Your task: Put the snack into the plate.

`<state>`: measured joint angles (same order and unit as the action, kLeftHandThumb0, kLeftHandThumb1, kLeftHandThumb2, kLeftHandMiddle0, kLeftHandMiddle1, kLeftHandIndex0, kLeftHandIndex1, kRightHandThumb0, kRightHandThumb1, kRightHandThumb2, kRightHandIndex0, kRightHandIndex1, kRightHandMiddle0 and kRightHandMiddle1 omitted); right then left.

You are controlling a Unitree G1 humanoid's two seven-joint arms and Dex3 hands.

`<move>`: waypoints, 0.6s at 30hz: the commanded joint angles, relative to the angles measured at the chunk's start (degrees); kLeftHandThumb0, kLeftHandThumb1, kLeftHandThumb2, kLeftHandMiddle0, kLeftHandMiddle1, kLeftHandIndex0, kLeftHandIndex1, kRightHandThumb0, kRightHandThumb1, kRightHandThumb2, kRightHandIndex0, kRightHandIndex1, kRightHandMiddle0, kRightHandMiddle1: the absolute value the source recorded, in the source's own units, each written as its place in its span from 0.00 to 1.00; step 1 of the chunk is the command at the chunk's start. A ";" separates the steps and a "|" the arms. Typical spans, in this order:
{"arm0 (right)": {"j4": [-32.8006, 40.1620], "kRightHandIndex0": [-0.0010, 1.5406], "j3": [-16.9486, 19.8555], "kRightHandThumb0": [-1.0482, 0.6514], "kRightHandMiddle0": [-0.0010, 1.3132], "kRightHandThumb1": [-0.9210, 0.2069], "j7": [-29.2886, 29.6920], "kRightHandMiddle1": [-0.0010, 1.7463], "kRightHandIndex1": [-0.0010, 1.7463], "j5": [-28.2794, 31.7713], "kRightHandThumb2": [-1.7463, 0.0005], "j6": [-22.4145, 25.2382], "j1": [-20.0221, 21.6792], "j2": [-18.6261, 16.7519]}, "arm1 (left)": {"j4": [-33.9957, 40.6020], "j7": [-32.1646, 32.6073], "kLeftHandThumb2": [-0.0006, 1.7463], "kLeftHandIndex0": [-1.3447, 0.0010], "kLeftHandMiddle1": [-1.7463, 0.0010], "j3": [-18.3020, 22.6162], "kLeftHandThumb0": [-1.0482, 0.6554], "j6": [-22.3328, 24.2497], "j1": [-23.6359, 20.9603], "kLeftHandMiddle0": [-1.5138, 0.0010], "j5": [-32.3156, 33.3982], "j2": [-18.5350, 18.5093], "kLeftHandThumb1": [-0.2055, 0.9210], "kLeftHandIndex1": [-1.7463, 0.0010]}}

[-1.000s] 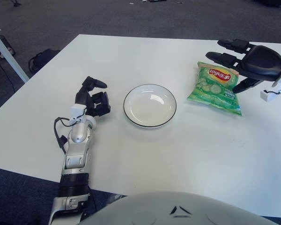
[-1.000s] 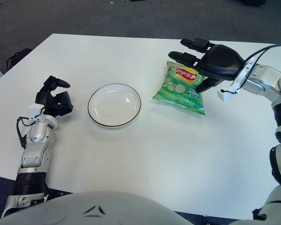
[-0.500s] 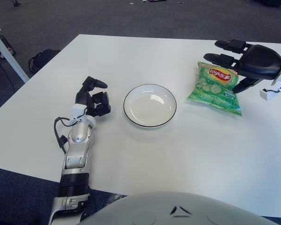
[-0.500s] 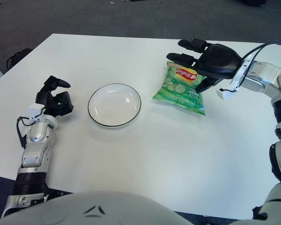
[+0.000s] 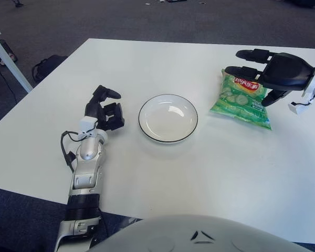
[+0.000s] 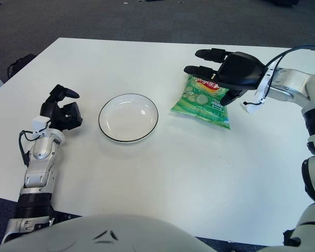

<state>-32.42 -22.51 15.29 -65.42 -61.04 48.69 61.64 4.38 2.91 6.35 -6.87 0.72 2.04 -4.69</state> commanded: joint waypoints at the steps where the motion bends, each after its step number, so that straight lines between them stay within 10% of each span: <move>1: 1.16 0.00 -1.00 0.08 0.00 0.08 1.21 0.00 0.00 -2.31 0.86 0.03 1.39 1.36 | -3.67 -0.14 0.66 0.62 0.00 -0.54 0.36 -0.49 4.02 0.18 0.30 1.99 0.58 0.00; 18: -4.88 0.00 -11.58 0.09 0.01 0.13 1.99 0.05 0.00 -10.98 0.85 5.18 1.56 -4.83 | -3.20 0.45 0.66 0.62 0.00 -0.58 0.36 -0.99 4.55 0.17 -0.82 1.65 0.58 0.00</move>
<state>-35.91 -31.49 16.11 -73.79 -57.07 48.79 58.48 4.38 2.93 6.27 -7.67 0.83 1.67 -4.82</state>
